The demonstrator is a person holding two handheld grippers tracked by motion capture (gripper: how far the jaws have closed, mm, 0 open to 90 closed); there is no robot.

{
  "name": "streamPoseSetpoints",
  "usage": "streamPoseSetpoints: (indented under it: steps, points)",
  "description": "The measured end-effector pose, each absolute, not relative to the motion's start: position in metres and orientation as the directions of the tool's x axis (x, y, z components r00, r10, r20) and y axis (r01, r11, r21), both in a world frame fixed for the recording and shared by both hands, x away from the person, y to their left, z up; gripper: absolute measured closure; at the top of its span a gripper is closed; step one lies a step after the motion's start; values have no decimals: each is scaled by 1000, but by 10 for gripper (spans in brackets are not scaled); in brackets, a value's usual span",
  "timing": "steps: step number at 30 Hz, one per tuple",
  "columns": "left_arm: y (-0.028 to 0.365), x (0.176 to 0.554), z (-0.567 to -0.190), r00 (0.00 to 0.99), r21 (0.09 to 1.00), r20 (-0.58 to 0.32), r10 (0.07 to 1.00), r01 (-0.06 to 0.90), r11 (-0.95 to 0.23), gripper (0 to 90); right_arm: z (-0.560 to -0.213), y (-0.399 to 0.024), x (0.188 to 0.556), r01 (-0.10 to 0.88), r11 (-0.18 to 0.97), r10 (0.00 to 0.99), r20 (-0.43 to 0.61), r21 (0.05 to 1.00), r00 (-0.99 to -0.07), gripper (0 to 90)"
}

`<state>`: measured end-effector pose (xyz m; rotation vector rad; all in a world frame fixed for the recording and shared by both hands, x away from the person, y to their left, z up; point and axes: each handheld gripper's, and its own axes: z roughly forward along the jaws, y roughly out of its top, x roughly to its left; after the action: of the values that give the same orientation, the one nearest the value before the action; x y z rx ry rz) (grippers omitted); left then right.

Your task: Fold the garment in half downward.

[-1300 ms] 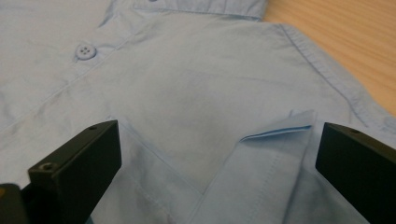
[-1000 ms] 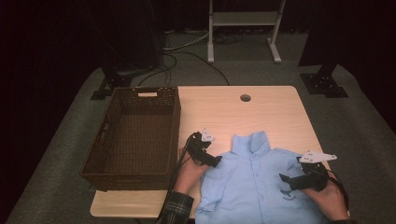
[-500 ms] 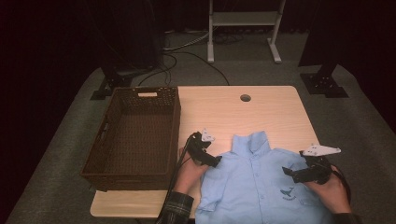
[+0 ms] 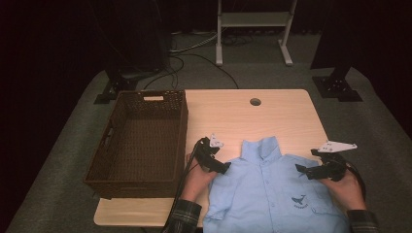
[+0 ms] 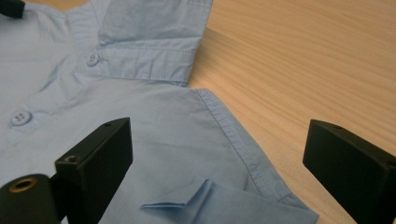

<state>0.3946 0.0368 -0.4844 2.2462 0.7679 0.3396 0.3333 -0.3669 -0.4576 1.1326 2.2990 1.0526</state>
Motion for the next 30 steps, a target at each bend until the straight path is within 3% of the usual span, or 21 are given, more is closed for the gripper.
streamPoseSetpoints:
  steps: [17, 19, 27, 30]
  points:
    - [37, 394, -484, 792, 712, 13, 610, 421, -562, 0, -469, -370, 364, 536, 410, 771, 34, 738, -636, 86]
    - [37, 394, -484, 792, 712, 13, 610, 421, -562, 0, -470, -371, 366, 530, 416, 767, 28, 739, -641, 129]
    - [37, 394, -484, 793, 712, 14, 609, 420, -563, 0, -474, -376, 374, 538, 402, 775, 37, 741, -631, 139]
    - [37, 394, -484, 796, 711, 15, 605, 417, -566, 0, -475, -378, 377, 537, 403, 773, 38, 741, -633, 203]
